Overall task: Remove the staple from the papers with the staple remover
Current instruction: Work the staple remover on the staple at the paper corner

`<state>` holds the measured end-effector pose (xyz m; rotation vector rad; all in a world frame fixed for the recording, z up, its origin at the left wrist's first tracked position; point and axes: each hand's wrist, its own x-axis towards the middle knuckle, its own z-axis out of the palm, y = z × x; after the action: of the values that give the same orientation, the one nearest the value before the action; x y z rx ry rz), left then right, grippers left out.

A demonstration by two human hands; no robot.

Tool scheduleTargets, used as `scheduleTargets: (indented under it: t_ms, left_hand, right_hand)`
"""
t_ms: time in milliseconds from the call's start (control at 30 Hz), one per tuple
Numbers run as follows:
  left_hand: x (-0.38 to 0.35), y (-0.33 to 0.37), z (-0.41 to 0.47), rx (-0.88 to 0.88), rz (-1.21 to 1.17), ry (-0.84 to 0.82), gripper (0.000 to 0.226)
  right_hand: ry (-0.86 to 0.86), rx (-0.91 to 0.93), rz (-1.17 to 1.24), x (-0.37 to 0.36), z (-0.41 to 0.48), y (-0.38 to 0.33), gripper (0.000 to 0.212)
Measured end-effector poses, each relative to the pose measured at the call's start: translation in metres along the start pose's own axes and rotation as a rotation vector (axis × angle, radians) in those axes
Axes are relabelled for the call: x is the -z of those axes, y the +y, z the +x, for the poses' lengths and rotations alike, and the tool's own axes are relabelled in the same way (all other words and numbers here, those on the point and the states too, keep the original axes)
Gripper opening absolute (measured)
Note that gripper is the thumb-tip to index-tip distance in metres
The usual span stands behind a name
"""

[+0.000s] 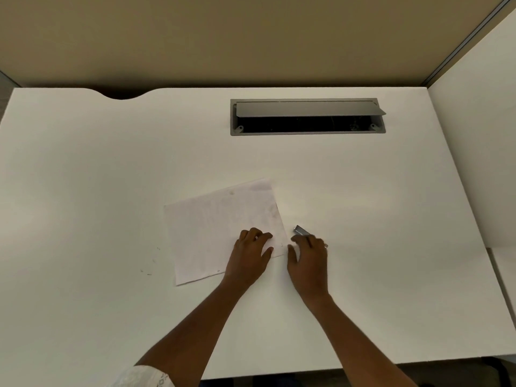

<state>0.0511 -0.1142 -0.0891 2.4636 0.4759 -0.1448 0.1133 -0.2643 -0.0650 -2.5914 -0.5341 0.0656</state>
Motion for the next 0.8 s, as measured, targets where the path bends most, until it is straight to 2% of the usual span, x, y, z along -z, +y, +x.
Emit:
scheduleTargets:
  t_ms: [100,233,533,800]
  left_hand:
    - [0.0,0.004,0.004,0.052,-0.098,-0.025,0.035]
    - [0.002,0.005,0.009,0.099,-0.14,-0.027,0.031]
    - [0.005,0.012,0.018,0.143,-0.102,-0.052,0.027]
    - [0.007,0.023,0.039,0.163,-0.127,-0.096,0.021]
  right_hand:
    - [-0.047,-0.219,0.187,-0.012,-0.01,-0.01,0.02]
    - [-0.072,-0.362,0.223,-0.024,-0.004,-0.017,0.028]
    - [-0.005,-0.49,0.274,-0.032,0.006,-0.021,0.023]
    - [0.005,-0.439,0.295,-0.025,0.011,-0.015,0.011]
